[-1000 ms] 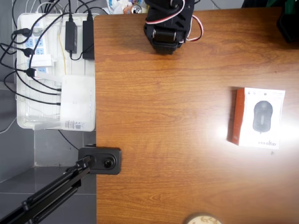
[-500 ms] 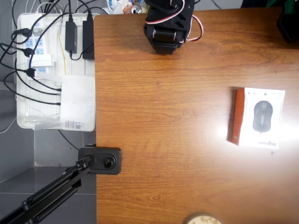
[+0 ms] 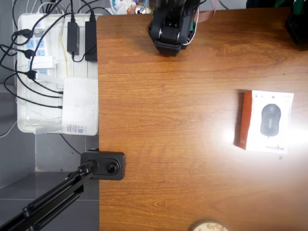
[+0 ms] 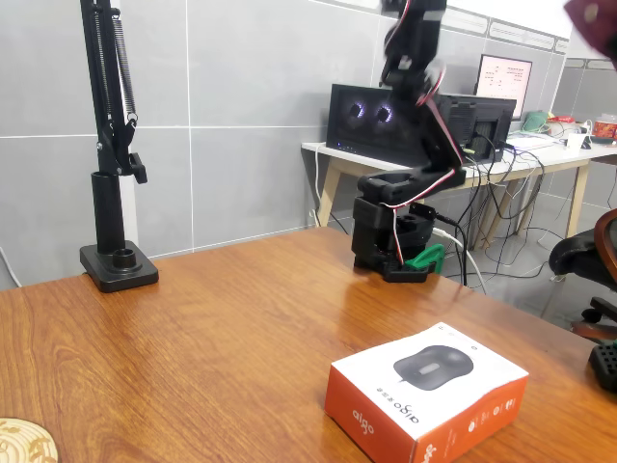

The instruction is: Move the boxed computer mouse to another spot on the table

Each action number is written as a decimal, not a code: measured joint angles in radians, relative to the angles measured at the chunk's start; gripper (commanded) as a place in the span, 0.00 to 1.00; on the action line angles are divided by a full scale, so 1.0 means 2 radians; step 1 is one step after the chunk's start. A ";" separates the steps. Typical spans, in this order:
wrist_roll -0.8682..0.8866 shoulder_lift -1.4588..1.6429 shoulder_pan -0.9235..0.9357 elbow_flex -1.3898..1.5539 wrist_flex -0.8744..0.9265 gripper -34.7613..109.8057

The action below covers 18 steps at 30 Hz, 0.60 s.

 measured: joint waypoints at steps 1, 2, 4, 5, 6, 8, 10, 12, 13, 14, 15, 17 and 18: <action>0.002 -0.054 -0.016 -0.061 0.054 0.24; 0.005 -0.115 -0.027 -0.126 0.104 0.24; 0.021 -0.209 -0.064 -0.237 0.197 0.26; 0.019 -0.243 -0.081 -0.274 0.237 0.28; 0.018 -0.265 -0.099 -0.292 0.271 0.29; -0.005 -0.285 -0.126 -0.304 0.338 0.29; -0.012 -0.283 -0.141 -0.300 0.425 0.31; 0.015 -0.276 -0.154 -0.271 0.502 0.45; 0.031 -0.275 -0.161 -0.252 0.530 0.54; 0.044 -0.276 -0.171 -0.237 0.546 0.62; 0.043 -0.278 -0.183 -0.225 0.555 0.69; 0.033 -0.288 -0.212 -0.217 0.564 0.80; 0.030 -0.298 -0.222 -0.216 0.564 0.87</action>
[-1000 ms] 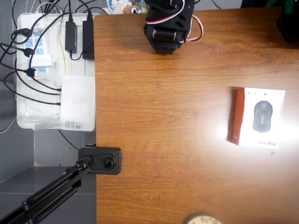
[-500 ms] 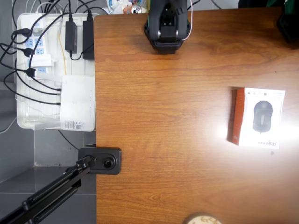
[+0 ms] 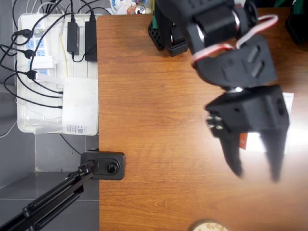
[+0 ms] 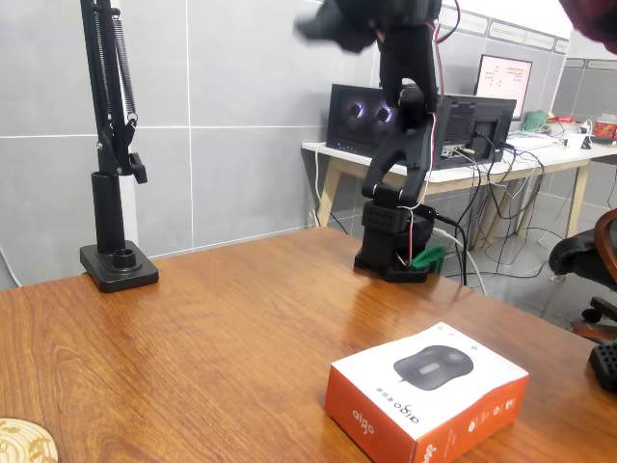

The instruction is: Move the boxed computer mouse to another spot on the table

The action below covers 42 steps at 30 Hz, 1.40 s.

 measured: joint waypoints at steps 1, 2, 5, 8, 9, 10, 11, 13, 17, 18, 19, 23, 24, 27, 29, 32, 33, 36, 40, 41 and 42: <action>-0.002 -0.012 -0.010 0.001 0.000 0.91; -0.005 -0.026 -0.018 0.002 -0.004 0.95; -0.019 -0.075 -0.060 0.002 -0.014 0.95; -0.044 -0.118 -0.091 0.002 -0.005 0.95; -0.049 -0.133 -0.097 0.002 0.002 0.95; -0.053 -0.150 -0.107 0.002 0.008 0.95; -0.058 -0.166 -0.120 0.002 0.012 0.95; -0.071 -0.202 -0.140 0.002 0.022 0.91; -0.091 -0.284 -0.154 -0.020 0.079 0.81; -0.093 -0.302 -0.157 -0.028 0.087 0.80; -0.093 -0.321 -0.164 -0.038 0.091 0.80; -0.093 -0.397 -0.161 -0.098 0.095 0.79; -0.094 -0.415 -0.160 -0.110 0.095 0.78; -0.110 -0.447 -0.170 -0.153 0.104 0.80; -0.122 -0.458 -0.174 -0.188 0.105 0.83; -0.137 -0.476 -0.172 -0.223 0.105 0.93; -0.140 -0.481 -0.172 -0.228 0.105 0.96; -0.153 -0.490 -0.180 -0.242 0.105 0.97; -0.154 -0.494 -0.181 -0.244 0.114 0.97; -0.153 -0.495 -0.185 -0.244 0.114 0.97; -0.153 -0.495 -0.189 -0.243 0.114 0.97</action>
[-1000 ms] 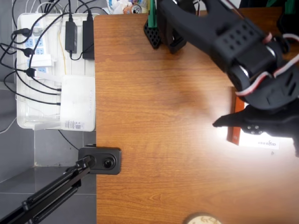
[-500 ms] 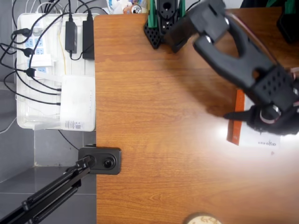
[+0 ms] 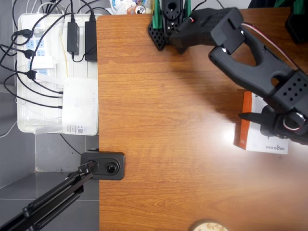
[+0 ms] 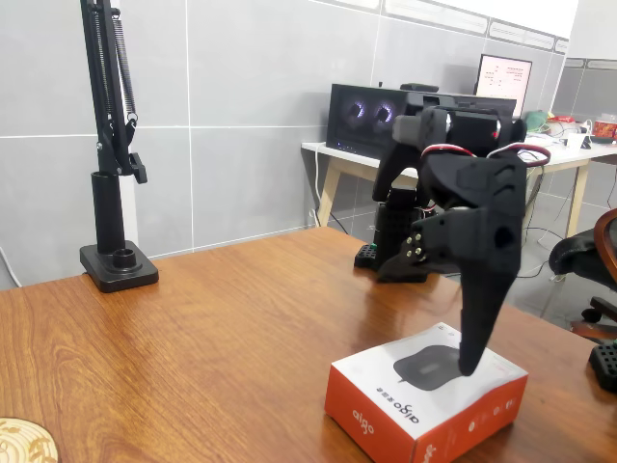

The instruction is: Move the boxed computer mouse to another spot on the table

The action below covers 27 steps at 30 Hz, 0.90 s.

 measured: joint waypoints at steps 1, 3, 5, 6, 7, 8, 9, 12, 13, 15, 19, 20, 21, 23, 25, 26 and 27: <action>-0.003 0.000 -0.007 0.000 0.000 0.97; -0.007 -0.002 -0.019 0.004 0.000 0.97; -0.015 -0.002 -0.023 0.017 0.001 0.97; -0.018 -0.002 -0.023 0.024 0.005 0.97; -0.023 -0.002 -0.027 0.031 0.007 0.97; -0.028 -0.002 -0.032 0.035 0.011 0.97; -0.034 -0.002 -0.039 0.038 0.015 0.97; -0.044 -0.002 -0.048 0.045 0.016 0.97; -0.046 -0.002 -0.047 0.049 0.017 0.97; -0.052 -0.002 -0.048 0.055 0.017 0.97; -0.064 -0.008 -0.061 0.065 0.017 0.95; -0.065 -0.012 -0.061 0.068 0.017 0.94; -0.065 -0.018 -0.057 0.072 0.017 0.92; -0.065 -0.029 -0.054 0.082 0.018 0.86; -0.062 -0.041 -0.055 0.091 0.018 0.79; -0.059 -0.050 -0.058 0.094 0.018 0.73; -0.055 -0.054 -0.058 0.097 0.019 0.65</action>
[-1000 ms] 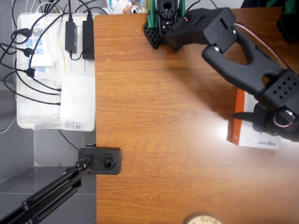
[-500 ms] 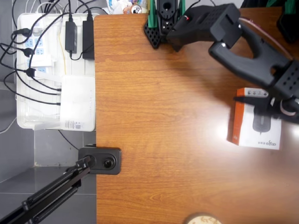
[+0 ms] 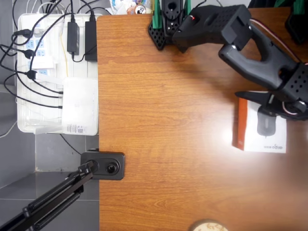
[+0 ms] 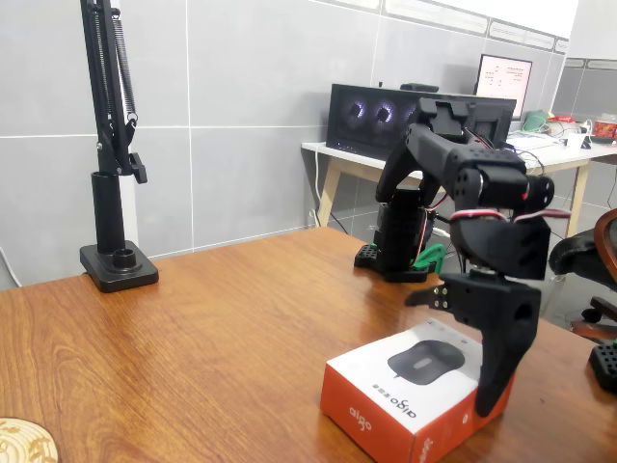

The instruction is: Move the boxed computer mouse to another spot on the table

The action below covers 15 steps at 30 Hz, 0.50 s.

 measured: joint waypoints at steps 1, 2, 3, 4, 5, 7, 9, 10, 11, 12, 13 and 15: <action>0.007 -0.002 0.002 0.000 0.000 0.52; 0.017 0.004 0.004 0.003 0.001 0.35; 0.022 0.001 0.007 0.007 0.005 0.24; 0.022 0.001 0.011 0.010 0.011 0.24; 0.021 0.003 0.014 0.016 0.012 0.24; 0.019 0.004 0.018 0.021 0.012 0.24; 0.031 0.002 0.020 0.011 0.021 0.24; 0.033 -0.001 0.021 -0.004 0.027 0.24; 0.033 -0.007 0.024 -0.018 0.031 0.24; 0.034 -0.003 0.028 -0.031 0.031 0.24; 0.034 -0.003 0.033 -0.049 0.032 0.24; 0.048 -0.008 0.051 -0.094 0.032 0.24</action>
